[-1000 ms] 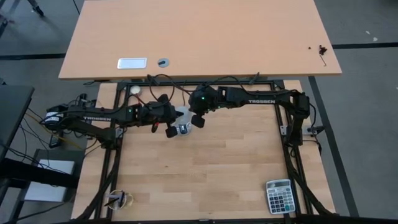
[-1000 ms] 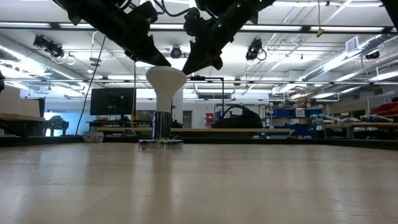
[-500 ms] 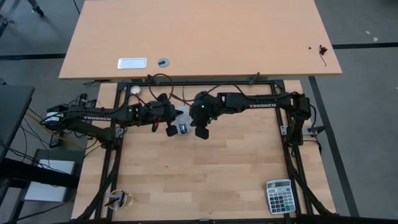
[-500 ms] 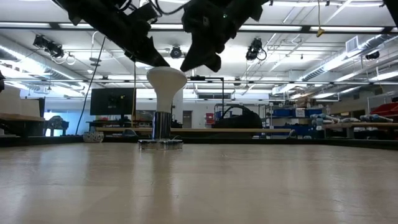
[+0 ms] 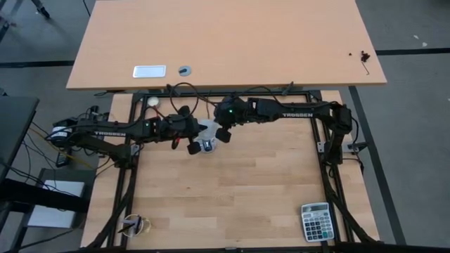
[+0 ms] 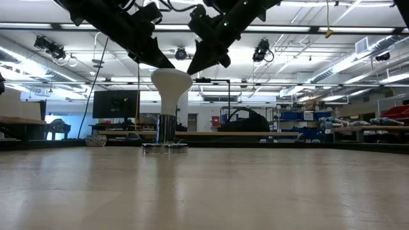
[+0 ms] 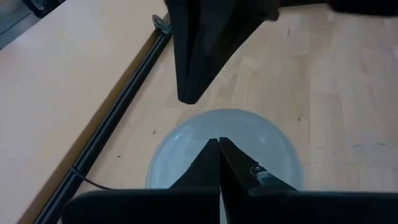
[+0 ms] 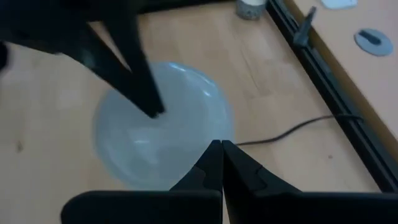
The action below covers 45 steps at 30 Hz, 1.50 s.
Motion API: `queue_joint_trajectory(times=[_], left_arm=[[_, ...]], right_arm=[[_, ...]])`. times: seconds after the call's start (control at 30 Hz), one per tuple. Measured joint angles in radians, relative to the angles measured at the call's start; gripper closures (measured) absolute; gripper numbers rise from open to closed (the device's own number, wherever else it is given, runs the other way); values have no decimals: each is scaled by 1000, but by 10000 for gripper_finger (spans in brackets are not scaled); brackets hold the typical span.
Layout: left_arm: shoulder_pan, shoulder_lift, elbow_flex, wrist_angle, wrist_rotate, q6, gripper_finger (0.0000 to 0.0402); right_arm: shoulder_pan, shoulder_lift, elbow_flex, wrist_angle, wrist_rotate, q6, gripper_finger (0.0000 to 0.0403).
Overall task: Screw lightbulb
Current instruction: Insert the white light bulb into the silver lamp
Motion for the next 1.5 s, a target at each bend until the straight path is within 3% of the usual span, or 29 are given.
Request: queue_joint_trajectory(times=[0.73, 0.83, 1.0, 1.07, 1.37, 1.5], left_arm=[[-2, 0, 0, -4, 15, 6, 402], [-2, 0, 0, -6, 10, 8, 402], [0, 0, 0, -3, -9, 8, 402], [0, 0, 0, -3, -9, 8, 402], [0, 0, 0, -4, -8, 8, 402], [0, 0, 0, -3, -7, 8, 402]], right_arm=[[19, 21, 3, -58, -62, 29, 394], [29, 17, 3, -83, -119, 36, 394], [41, 27, -3, -114, -317, 45, 394], [46, 29, -5, -101, -334, 37, 394], [40, 2, 0, -4, 4, -10, 394], [7, 3, -4, -8, 30, -10, 394]])
